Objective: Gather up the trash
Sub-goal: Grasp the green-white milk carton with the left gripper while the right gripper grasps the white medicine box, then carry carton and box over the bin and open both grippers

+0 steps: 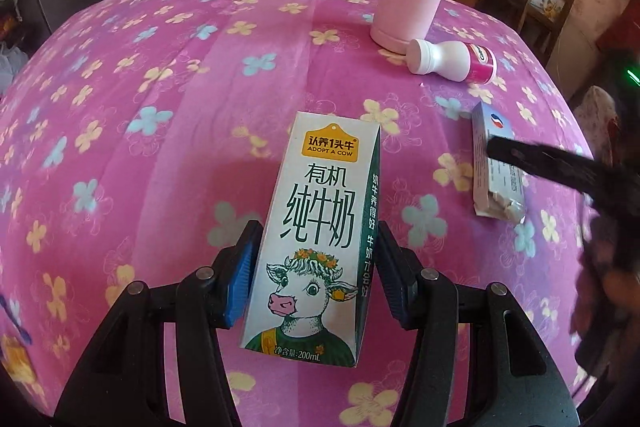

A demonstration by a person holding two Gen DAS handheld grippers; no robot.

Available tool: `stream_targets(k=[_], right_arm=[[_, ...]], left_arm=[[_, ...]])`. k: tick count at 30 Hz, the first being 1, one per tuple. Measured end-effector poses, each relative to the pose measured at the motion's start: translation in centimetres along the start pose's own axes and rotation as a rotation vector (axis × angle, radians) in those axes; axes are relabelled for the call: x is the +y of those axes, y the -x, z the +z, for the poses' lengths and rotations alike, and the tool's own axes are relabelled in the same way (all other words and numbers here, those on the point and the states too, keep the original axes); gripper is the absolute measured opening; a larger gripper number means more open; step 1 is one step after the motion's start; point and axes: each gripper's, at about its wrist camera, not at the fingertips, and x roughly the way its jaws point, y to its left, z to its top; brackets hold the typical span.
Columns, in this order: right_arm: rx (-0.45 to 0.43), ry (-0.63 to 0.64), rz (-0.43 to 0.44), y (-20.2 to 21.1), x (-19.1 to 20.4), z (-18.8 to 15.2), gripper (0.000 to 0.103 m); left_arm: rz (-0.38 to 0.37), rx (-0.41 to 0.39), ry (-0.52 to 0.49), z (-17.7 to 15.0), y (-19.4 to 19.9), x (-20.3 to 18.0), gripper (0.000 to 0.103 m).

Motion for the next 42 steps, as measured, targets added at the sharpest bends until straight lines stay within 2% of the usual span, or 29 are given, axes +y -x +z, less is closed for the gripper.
stream_targets(k=[3, 4, 6, 11, 14, 24, 28, 42], right_arm=[[-0.009, 0.027, -0.041, -1.1, 1.0, 0.6, 0.068], [-0.006, 0.039, -0.045, -1.2, 0.8, 0.5, 0.057], [-0.016, 0.078, -0.067, -0.8, 1.0, -0.1, 0.053], [0.01, 0.087, 0.02, 1.7, -1.1, -3.0, 0.053], [0.0, 0.102, 0.044, 4.5, -2.8, -5.8, 0.05], [-0.049, 0.071, 0.025, 11.8, -8.8, -13.4, 0.049], [-0.074, 0.015, 0.015, 14.5, -12.2, -15.6, 0.049], [-0.154, -0.168, -0.106, 21.7, -24.3, -20.1, 0.049]], left_arm=[[-0.014, 0.001, -0.006, -0.4, -0.1, -0.2, 0.054], [-0.018, 0.001, -0.005, -0.4, -0.2, -0.4, 0.054], [-0.028, 0.0, -0.005, -0.6, -0.1, -0.7, 0.054], [-0.058, -0.005, -0.016, -1.1, 0.7, -2.3, 0.054], [-0.081, -0.013, -0.041, -2.0, 1.5, -4.2, 0.054], [-0.164, 0.01, -0.15, -5.2, 2.5, -12.9, 0.054], [-0.187, 0.007, -0.208, -6.3, 3.1, -16.8, 0.054], [-0.275, -0.005, -0.388, -8.2, 5.1, -29.3, 0.054]])
